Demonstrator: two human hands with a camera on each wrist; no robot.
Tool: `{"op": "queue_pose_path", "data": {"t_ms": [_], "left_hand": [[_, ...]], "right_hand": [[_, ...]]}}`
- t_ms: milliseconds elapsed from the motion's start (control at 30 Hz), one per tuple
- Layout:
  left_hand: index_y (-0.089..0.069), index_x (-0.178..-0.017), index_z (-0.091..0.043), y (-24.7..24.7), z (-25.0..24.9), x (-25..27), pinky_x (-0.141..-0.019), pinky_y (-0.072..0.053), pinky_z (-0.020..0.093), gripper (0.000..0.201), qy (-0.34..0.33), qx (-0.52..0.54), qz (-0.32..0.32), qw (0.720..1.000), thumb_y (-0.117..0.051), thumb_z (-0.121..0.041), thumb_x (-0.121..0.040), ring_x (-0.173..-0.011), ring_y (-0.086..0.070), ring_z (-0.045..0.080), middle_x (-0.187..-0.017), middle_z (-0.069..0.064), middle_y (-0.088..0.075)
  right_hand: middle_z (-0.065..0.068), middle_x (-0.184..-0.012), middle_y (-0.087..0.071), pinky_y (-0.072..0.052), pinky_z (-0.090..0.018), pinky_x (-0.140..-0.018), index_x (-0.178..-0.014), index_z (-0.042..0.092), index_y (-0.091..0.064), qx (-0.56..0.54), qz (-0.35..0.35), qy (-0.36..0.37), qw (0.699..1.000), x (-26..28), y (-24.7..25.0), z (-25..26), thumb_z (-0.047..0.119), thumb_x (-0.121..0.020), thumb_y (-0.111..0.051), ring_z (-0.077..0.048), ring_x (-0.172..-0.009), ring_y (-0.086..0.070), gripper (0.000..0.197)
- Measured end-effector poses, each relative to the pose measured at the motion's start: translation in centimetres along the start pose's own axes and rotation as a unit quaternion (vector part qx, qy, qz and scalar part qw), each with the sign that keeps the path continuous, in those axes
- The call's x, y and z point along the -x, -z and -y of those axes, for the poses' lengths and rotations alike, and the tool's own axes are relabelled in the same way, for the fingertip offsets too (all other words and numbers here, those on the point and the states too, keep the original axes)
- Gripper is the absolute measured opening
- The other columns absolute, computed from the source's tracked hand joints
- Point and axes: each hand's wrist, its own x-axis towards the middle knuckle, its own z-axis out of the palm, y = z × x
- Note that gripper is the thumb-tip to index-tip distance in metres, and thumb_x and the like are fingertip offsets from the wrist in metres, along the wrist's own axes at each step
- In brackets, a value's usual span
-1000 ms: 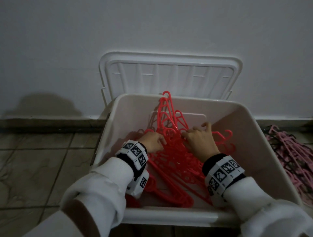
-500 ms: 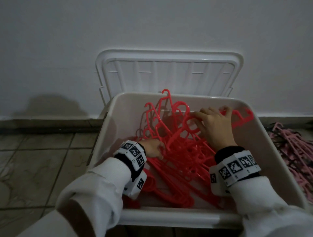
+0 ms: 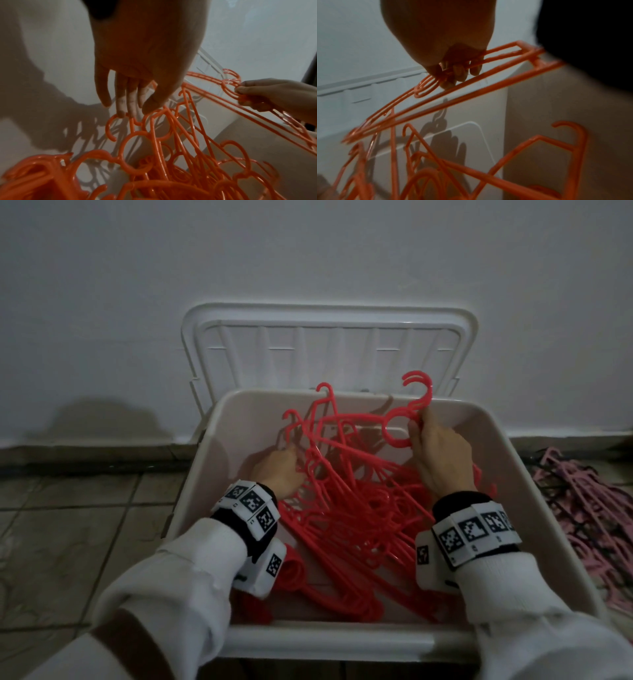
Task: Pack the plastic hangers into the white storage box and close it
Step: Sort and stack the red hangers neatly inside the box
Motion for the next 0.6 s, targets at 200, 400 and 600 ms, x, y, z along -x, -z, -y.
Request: {"op": "queue_pose_path", "data": {"t_ms": [200, 400, 600], "left_hand": [[-0.058, -0.108, -0.022, -0.4, -0.2, 0.4, -0.07, -0.04, 0.022, 0.021, -0.054, 0.019, 0.017, 0.998, -0.061, -0.021, -0.087, -0.085, -0.059, 0.014, -0.09, -0.006, -0.06], [-0.069, -0.08, -0.013, -1.6, -1.0, 0.7, -0.058, -0.037, 0.017, 0.022, -0.113, 0.03, 0.079, 0.99, -0.07, -0.035, -0.081, -0.059, -0.05, -0.001, -0.063, -0.014, -0.057], [-0.039, -0.141, -0.019, -4.6, -0.3, 0.5, -0.107, -0.037, 0.033, 0.066, -0.111, -0.039, 0.273, 0.955, -0.069, -0.032, -0.083, -0.126, -0.046, 0.017, -0.14, 0.002, -0.047]], "right_hand": [[-0.02, -0.094, -0.066, -0.03, -0.035, -0.064, -0.117, 0.007, -0.05, -0.008, -0.022, -0.017, 1.0, -0.1, 0.3, -0.1, 0.025, -0.1, -0.036, -0.04, -0.086, -0.06, 0.029], [-0.018, -0.086, -0.067, -0.026, -0.032, -0.062, -0.101, 0.007, -0.057, 0.004, -0.069, -0.046, 0.997, -0.1, 0.6, 0.0, 0.033, -0.099, -0.037, -0.037, -0.081, -0.061, 0.033], [-0.018, -0.093, -0.066, -0.027, -0.034, -0.064, -0.105, 0.007, -0.054, 0.009, -0.037, -0.035, 0.999, -0.3, 0.7, 0.2, 0.034, -0.1, -0.032, -0.039, -0.085, -0.06, 0.036]]}}
